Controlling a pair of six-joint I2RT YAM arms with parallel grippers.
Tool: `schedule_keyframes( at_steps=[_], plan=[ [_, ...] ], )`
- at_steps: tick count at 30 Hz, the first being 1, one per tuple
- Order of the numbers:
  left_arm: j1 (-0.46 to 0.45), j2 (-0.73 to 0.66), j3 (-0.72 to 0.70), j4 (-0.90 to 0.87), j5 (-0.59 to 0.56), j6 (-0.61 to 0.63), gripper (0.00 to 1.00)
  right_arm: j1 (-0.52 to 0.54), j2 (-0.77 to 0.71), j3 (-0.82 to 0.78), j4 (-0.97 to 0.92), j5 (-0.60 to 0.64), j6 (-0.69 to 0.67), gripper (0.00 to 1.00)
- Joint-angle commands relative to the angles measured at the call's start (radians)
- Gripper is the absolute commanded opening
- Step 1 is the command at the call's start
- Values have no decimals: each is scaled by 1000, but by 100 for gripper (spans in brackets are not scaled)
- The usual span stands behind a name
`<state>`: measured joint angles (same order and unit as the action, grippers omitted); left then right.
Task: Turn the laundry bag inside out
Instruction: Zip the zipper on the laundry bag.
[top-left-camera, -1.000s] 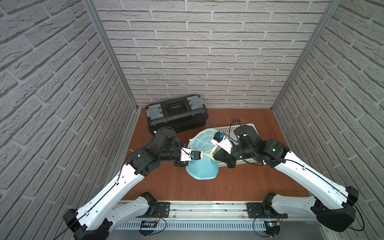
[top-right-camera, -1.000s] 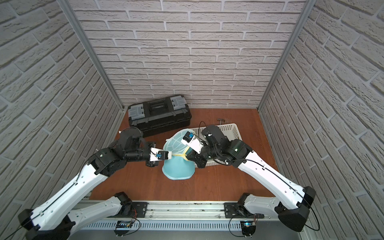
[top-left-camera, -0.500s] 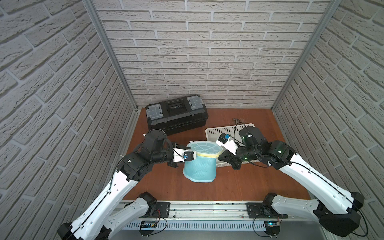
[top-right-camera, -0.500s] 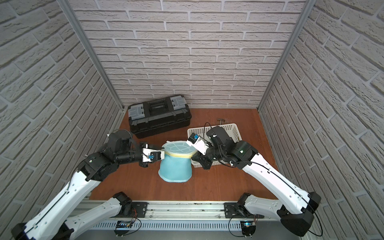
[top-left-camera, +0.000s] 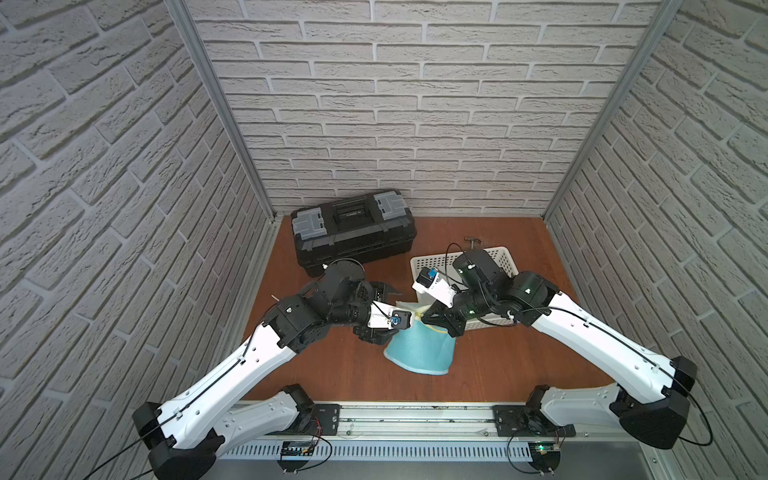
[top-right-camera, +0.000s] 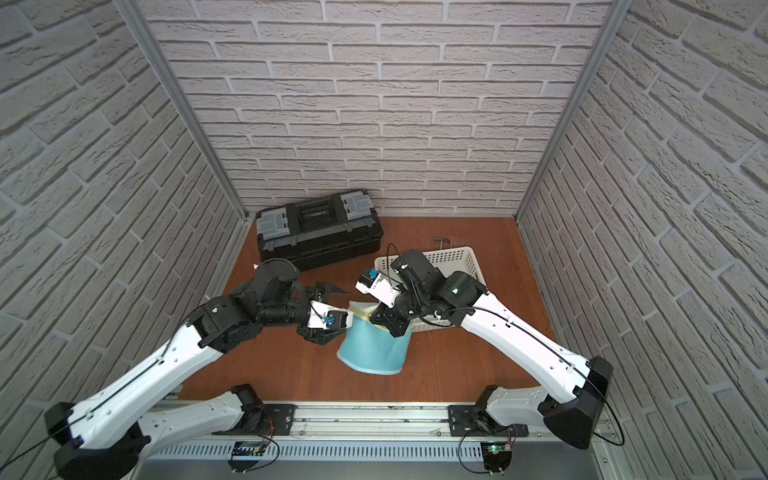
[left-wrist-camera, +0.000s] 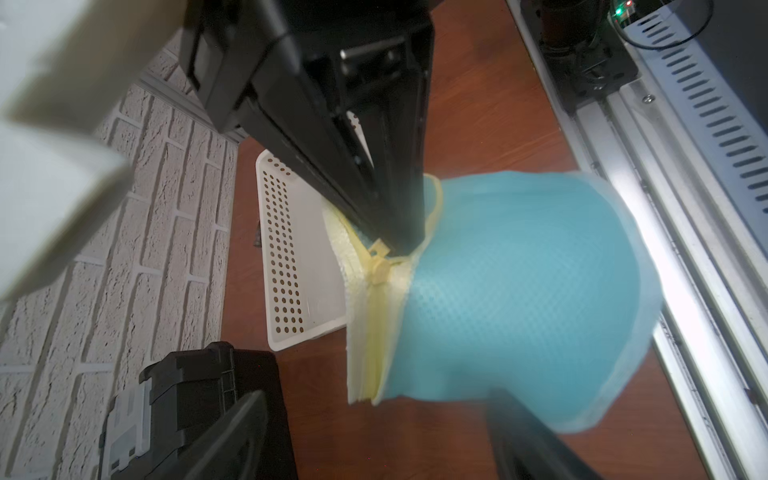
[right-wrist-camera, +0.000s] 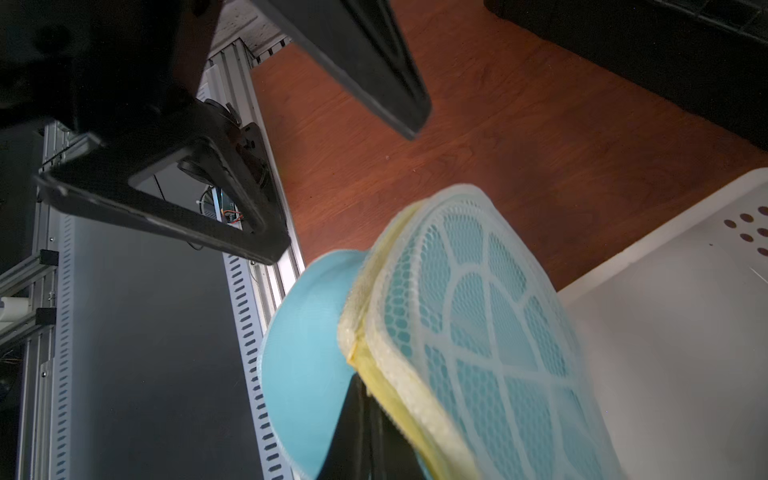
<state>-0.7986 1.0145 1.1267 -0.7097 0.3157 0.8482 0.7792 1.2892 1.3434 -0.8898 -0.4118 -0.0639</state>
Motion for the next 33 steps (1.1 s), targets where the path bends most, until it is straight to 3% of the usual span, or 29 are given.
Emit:
schedule_keyframes(
  at_steps=[1, 7, 24, 33],
  plan=[
    [-4, 15, 27, 22, -29, -21, 88, 15, 8, 32, 69, -40, 3, 3],
    [-4, 34, 30, -13, -61, -9, 78, 23, 15, 38, 92, -64, 7, 3],
    [3, 46, 60, -39, -17, 17, 3, 49, -5, 40, 90, -42, 31, 3],
    [97, -60, -6, -26, -14, 28, 0, 31, -84, -41, 13, 40, 26, 3]
  ],
)
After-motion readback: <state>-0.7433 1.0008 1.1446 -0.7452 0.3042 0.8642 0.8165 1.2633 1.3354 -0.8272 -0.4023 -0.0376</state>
